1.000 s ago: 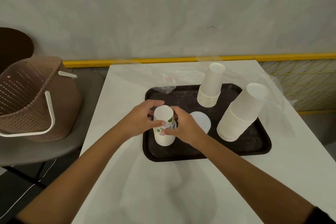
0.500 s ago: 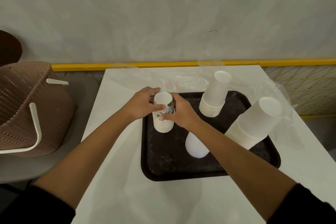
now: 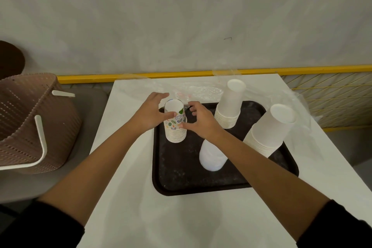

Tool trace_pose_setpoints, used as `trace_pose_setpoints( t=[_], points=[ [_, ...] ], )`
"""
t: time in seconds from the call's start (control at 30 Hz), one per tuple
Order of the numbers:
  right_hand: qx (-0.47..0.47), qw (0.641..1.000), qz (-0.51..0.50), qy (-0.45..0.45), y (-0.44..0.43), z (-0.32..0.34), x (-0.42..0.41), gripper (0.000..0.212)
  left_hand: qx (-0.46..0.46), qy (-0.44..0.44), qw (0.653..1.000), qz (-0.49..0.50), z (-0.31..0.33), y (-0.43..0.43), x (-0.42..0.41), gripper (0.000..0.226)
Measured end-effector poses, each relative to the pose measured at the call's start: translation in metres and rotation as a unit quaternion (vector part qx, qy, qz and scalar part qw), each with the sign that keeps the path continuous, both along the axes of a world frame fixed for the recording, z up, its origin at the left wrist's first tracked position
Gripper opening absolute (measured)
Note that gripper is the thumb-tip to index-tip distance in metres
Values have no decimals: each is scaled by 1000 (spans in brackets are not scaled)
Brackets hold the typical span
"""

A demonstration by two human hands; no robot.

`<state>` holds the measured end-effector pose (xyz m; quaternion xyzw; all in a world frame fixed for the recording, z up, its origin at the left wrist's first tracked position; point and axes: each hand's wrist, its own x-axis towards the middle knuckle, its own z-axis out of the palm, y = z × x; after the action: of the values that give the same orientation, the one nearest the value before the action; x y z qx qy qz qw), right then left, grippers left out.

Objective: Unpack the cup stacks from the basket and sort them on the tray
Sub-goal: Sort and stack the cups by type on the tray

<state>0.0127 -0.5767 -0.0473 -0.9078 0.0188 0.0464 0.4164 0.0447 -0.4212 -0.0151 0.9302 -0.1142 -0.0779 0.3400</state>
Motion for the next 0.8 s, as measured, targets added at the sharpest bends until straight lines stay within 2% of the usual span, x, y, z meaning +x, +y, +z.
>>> trace_pose_setpoints(
  t=[0.17, 0.33, 0.47, 0.6, 0.8],
  points=[
    [-11, 999, -6, -39, -18, 32, -26, 67, -31, -50, 998, -8, 23, -11, -20, 57],
    [-24, 996, -16, -84, -44, 68, -52, 63, -89, -57, 994, -27, 47, -34, -40, 46],
    [-19, 991, -29, -131, -71, 96, -71, 61, -137, -51, 989, -32, 63, -55, -54, 37],
    [-4, 986, -34, -166, -104, 115, -90, 60, -148, -29, 988, -30, 69, -76, -66, 37],
    [12, 985, -55, -164, -158, 109, -111, 61, -141, 0, 989, -40, 69, -112, -86, 41]
  ],
)
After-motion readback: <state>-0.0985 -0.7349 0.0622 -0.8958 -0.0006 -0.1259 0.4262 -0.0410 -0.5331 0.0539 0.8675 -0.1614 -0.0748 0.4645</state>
